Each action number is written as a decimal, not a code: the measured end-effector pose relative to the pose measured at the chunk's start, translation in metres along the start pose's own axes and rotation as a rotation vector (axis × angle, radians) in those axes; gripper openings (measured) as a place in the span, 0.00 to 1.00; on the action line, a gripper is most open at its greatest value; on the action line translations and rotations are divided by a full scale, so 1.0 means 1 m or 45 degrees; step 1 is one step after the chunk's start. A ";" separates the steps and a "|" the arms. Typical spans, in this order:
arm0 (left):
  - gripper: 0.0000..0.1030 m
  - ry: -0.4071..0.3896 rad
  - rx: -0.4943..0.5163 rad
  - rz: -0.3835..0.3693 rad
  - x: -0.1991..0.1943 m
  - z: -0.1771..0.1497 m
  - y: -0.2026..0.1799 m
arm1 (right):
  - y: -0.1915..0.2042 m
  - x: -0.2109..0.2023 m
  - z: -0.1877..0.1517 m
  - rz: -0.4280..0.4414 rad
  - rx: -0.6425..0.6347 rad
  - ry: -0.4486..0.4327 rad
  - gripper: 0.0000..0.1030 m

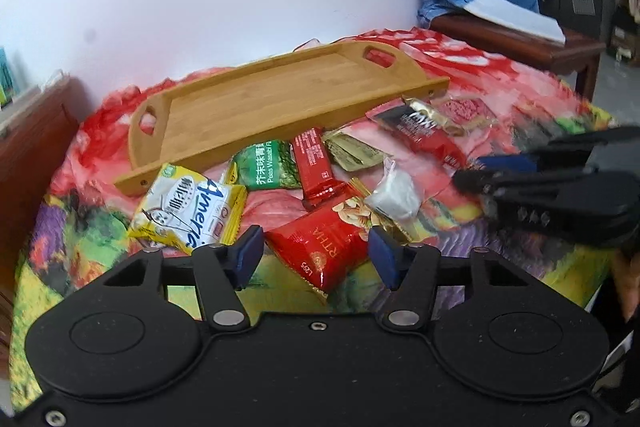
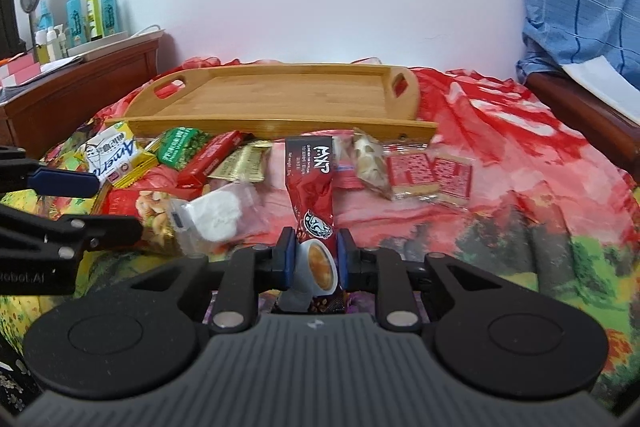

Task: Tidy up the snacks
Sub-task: 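Grasp the red nut bag with the left tool while the right tool grasps the red MXP coffee stick, then lift the red nut bag and MXP stick over the bamboo tray with both tools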

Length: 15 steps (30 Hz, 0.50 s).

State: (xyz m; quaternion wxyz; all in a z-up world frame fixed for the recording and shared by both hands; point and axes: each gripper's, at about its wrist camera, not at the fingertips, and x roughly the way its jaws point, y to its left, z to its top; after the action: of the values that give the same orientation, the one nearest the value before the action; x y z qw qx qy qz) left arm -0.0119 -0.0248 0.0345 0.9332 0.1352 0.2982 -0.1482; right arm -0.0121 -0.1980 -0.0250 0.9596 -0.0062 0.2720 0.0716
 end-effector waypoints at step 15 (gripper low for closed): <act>0.55 0.051 0.108 -0.067 0.021 0.001 -0.021 | -0.013 -0.005 -0.009 -0.015 0.056 0.012 0.30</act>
State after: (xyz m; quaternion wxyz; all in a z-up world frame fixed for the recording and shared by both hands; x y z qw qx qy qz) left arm -0.0028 -0.0485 0.0194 0.9162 0.1698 0.3137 -0.1824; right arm -0.0191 -0.2122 -0.0299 0.9586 0.0131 0.2782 0.0600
